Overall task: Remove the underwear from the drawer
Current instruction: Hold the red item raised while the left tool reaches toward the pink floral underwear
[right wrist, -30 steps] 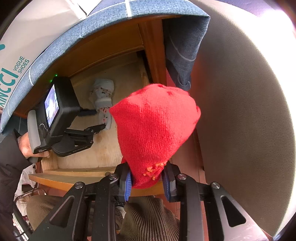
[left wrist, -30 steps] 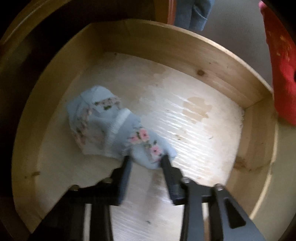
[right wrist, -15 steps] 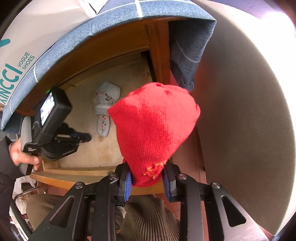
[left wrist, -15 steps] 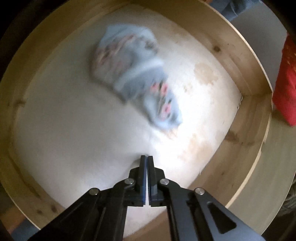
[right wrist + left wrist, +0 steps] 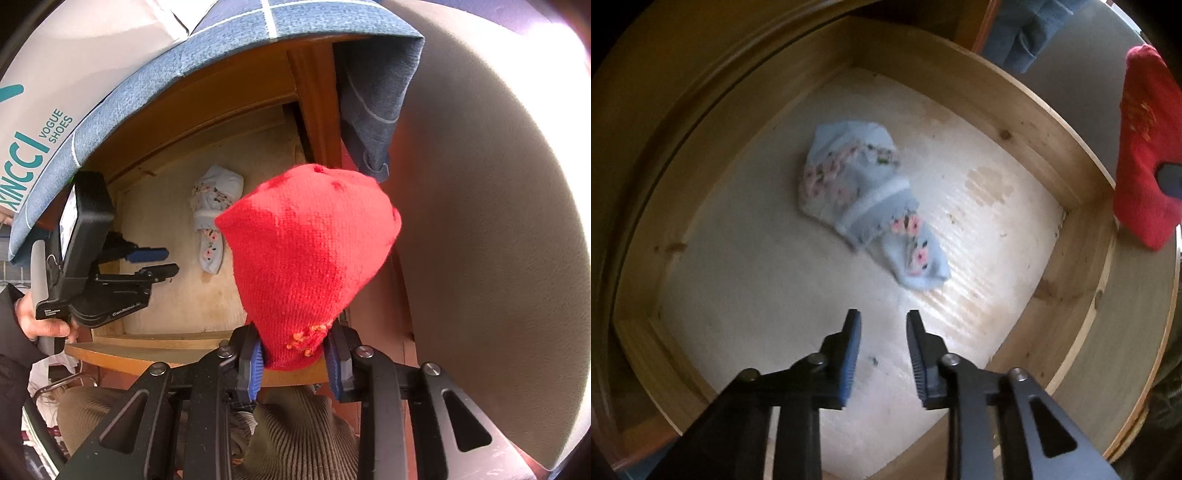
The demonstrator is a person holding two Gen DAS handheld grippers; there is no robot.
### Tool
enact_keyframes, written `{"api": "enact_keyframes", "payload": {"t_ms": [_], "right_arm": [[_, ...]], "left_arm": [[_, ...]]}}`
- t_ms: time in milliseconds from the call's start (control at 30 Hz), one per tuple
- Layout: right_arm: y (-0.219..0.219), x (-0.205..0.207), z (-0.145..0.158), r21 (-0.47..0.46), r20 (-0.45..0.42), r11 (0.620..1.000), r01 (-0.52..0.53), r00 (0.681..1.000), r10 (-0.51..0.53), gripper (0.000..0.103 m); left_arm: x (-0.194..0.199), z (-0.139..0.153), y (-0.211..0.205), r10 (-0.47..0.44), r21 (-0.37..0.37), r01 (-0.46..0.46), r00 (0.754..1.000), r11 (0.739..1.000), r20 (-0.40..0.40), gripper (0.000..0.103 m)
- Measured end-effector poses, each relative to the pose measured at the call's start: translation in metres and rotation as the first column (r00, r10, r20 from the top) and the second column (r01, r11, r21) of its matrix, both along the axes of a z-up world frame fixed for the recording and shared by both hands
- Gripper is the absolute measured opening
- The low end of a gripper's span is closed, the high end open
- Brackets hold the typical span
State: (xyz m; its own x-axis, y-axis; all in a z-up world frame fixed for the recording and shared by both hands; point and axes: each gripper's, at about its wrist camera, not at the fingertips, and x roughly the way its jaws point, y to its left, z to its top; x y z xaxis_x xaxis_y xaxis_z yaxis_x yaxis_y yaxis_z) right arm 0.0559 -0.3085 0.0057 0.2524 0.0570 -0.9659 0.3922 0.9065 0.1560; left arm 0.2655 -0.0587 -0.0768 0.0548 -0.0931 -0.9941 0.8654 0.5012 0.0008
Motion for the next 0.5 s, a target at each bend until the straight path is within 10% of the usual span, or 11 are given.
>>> {"api": "enact_keyframes", "payload": {"t_ms": [500], "right_arm": [[0.013,-0.003,0.011,-0.037,0.034,0.999,-0.029,0.999,0.031,0.024]], "left_arm": [[-0.039,-0.003,-0.014,0.008,0.049,-0.013,0.997,0.999,0.083,0.04]]}}
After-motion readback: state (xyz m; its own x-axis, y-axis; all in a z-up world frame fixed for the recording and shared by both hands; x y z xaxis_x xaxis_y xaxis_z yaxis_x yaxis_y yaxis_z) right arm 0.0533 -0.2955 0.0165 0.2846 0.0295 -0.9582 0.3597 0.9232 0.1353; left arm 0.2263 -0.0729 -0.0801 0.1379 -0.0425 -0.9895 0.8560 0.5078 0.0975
